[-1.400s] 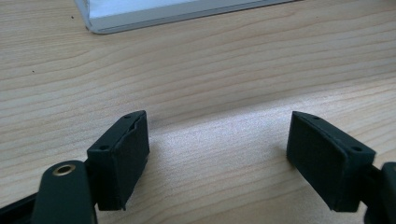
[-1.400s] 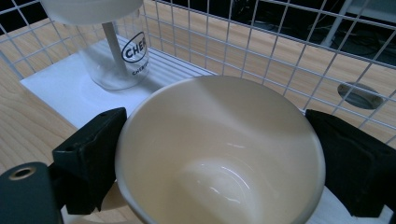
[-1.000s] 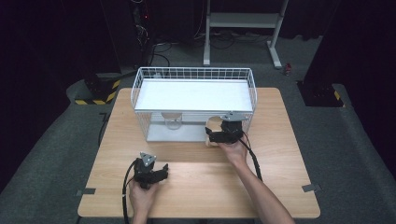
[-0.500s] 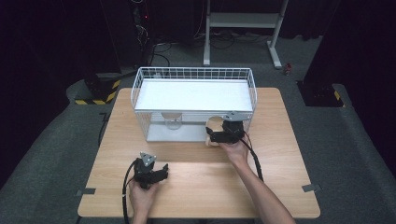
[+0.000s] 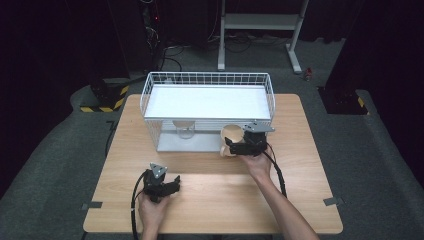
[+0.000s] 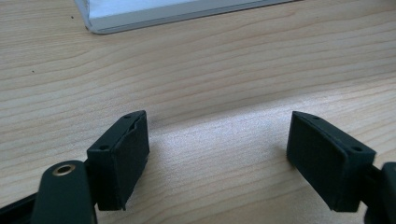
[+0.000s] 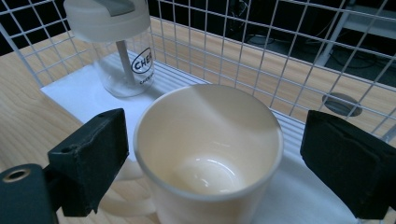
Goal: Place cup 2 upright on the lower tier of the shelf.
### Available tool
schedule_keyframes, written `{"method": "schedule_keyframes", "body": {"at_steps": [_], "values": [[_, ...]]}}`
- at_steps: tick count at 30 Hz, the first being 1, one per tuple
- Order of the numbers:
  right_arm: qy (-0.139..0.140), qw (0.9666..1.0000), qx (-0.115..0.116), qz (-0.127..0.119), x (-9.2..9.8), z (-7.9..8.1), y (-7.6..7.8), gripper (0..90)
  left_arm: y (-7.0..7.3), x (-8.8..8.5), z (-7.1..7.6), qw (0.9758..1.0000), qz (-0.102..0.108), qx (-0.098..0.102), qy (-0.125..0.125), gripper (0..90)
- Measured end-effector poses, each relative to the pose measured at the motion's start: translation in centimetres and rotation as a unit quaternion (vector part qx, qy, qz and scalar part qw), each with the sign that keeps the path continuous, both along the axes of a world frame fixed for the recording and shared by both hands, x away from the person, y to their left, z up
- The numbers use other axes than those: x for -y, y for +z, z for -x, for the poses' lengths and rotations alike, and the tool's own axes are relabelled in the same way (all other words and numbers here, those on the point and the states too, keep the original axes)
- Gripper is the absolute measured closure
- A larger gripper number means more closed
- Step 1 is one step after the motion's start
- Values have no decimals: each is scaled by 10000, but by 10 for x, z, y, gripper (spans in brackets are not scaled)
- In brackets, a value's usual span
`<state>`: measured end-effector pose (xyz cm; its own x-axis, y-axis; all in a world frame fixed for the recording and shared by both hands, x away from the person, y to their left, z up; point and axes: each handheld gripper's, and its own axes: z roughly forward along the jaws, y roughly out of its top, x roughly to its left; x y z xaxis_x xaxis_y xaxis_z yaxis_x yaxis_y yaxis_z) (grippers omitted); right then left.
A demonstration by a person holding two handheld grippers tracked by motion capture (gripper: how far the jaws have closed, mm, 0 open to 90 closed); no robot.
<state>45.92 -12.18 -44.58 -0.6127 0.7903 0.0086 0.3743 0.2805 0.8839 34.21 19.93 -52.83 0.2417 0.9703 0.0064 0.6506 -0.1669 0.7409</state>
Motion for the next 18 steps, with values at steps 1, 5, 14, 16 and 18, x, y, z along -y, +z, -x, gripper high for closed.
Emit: {"method": "schedule_keyframes", "body": {"at_steps": [1, 5, 14, 16, 18], "values": [[-1, 10000, -3, 12, 1, 1, 0, 84, 0, 0, 0, 10000, -2, -1, -1, 214], [-11, 10000, -13, 60, 6, 9, -1, 95, 0, 0, 0, 10000, -1, 0, 0, 213], [-100, 9998, -135, -42, 17, 28, -10, 174, 0, 0, 0, 10000, -1, -1, 0, 214], [-111, 9998, -142, -44, 19, 32, -14, 194, 0, 0, 0, 10000, -2, -1, -1, 214], [-128, 9997, -193, 12, 19, 36, -20, 211, 0, 0, 0, 10000, -3, -1, -1, 214]]}}
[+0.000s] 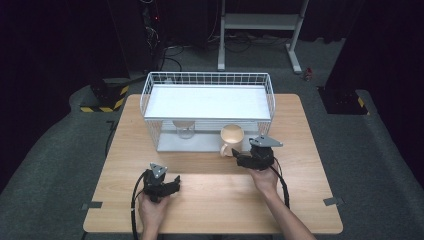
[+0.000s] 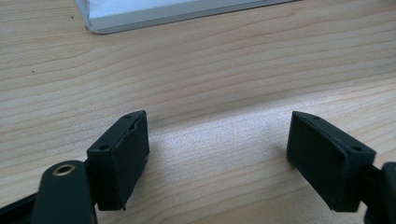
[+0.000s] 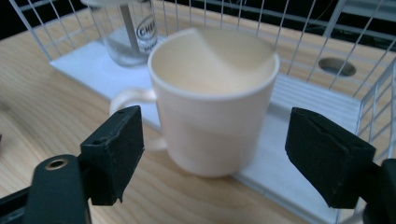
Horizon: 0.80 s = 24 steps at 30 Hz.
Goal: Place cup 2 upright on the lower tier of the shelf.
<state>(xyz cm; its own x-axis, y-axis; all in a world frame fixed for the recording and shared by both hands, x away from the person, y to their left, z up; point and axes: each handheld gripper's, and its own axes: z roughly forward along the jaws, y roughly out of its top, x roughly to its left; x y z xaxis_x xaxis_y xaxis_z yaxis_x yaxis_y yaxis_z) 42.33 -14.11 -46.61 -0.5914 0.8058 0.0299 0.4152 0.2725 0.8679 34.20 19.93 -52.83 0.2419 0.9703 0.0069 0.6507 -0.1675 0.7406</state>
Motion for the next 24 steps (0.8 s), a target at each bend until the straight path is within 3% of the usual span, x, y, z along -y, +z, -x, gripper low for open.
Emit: {"method": "schedule_keyframes", "body": {"at_steps": [9, 14, 24], "values": [[-162, 9995, -220, 143, -7, 6, -20, 283, 0, 0, 0, 10000, -15, -4, -21, 214], [-267, 9985, -179, 437, -13, 2, -26, 282, 0, 1, 0, 10000, -13, -22, -54, 215], [-381, 9977, -299, 480, -24, -6, -31, 251, 0, 1, 0, 10000, -12, -22, -59, 215]]}}
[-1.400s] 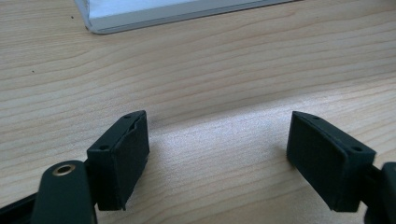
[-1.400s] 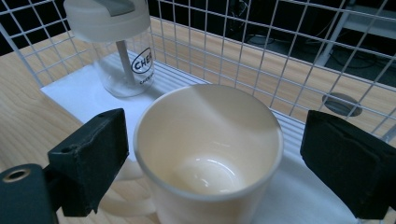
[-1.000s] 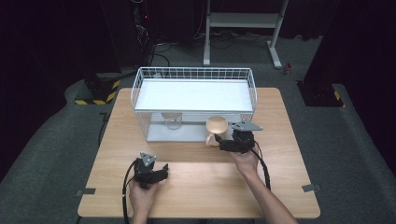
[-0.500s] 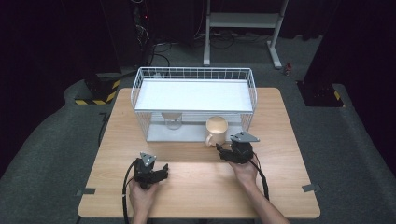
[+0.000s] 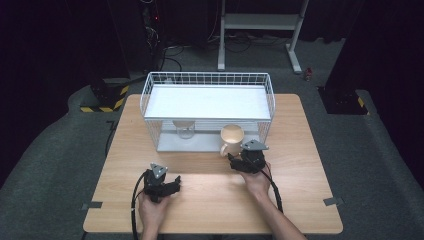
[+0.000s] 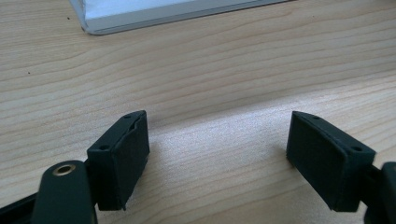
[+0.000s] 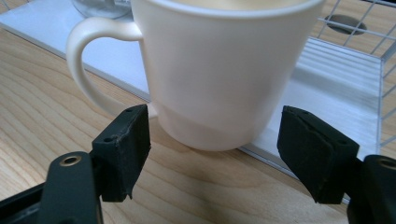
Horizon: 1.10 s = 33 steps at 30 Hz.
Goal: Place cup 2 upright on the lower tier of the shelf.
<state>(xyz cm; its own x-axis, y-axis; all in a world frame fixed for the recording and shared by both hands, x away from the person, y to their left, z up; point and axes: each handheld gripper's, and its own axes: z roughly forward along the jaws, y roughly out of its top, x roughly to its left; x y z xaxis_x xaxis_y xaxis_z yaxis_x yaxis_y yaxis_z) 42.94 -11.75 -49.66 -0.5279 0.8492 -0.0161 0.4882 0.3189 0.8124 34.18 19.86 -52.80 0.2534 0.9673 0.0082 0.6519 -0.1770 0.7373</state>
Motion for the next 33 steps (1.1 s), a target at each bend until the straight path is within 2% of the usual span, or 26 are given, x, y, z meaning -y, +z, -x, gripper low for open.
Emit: {"method": "schedule_keyframes", "body": {"at_steps": [11, 17, 22, 25, 28, 33], "values": [[-98, 9999, -119, 53, -6, -9, -1, 250, 0, 0, 0, 10000, 1, 1, 2, 215], [-118, 9999, -64, 80, -9, -14, -1, 260, 0, 0, 0, 10000, 3, 1, 1, 215], [-189, 9997, -164, 55, -11, -19, -1, 266, 0, 0, 0, 10000, 3, 0, 1, 215], [-178, 9997, -171, 61, -12, -23, 1, 287, 0, 0, 0, 10000, 4, 1, 1, 215], [-151, 9998, -101, 73, -12, -26, 2, 363, 0, 0, 0, 10000, 4, 0, 1, 215], [-188, 9996, -193, -4, -13, -31, -1, 358, 0, 0, 0, 10000, 4, 1, 1, 215]]}}
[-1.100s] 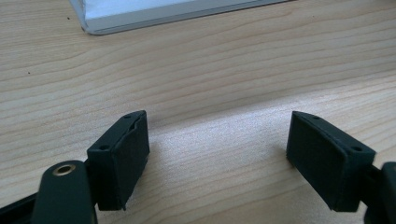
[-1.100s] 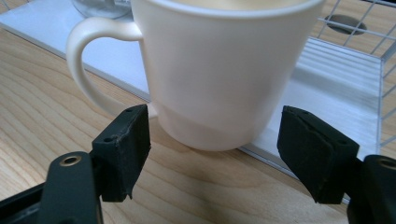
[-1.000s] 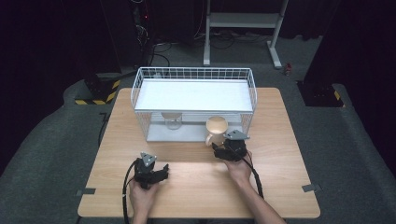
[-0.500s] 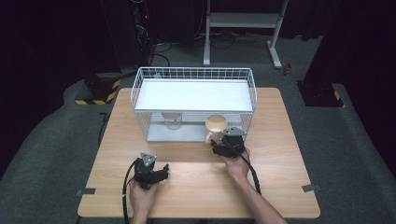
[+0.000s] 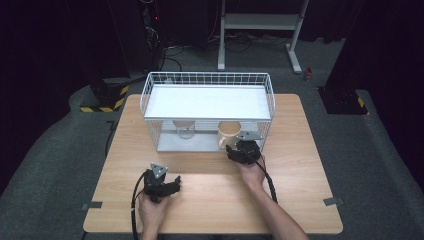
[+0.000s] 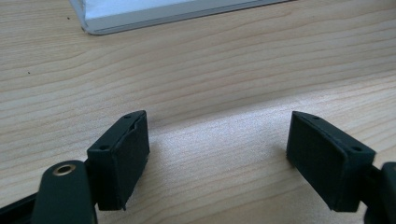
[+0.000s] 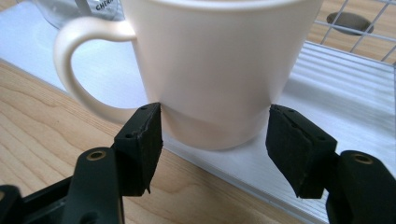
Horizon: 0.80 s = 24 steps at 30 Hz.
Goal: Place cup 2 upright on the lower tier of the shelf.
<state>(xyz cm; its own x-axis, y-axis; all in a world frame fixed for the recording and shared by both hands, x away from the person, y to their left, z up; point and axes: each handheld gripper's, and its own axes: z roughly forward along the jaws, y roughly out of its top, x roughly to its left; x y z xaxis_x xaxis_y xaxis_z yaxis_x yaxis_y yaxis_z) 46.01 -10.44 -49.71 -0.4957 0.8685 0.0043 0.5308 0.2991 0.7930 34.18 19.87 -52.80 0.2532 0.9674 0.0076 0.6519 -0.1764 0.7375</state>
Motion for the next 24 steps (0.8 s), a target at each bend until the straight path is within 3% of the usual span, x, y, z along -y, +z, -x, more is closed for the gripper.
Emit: {"method": "schedule_keyframes", "body": {"at_steps": [15, 17, 24], "values": [[-155, 9999, -69, -33, -11, -19, 7, 358, 0, 0, 0, 10000, 1, -1, 1, 215], [-108, 9999, 39, -19, -11, -21, 7, 373, 0, 0, 0, 10000, -1, 0, 2, 215], [-196, 9997, -48, -147, -11, -25, 2, 394, 0, 0, 0, 10000, -1, 0, -1, 215]]}}
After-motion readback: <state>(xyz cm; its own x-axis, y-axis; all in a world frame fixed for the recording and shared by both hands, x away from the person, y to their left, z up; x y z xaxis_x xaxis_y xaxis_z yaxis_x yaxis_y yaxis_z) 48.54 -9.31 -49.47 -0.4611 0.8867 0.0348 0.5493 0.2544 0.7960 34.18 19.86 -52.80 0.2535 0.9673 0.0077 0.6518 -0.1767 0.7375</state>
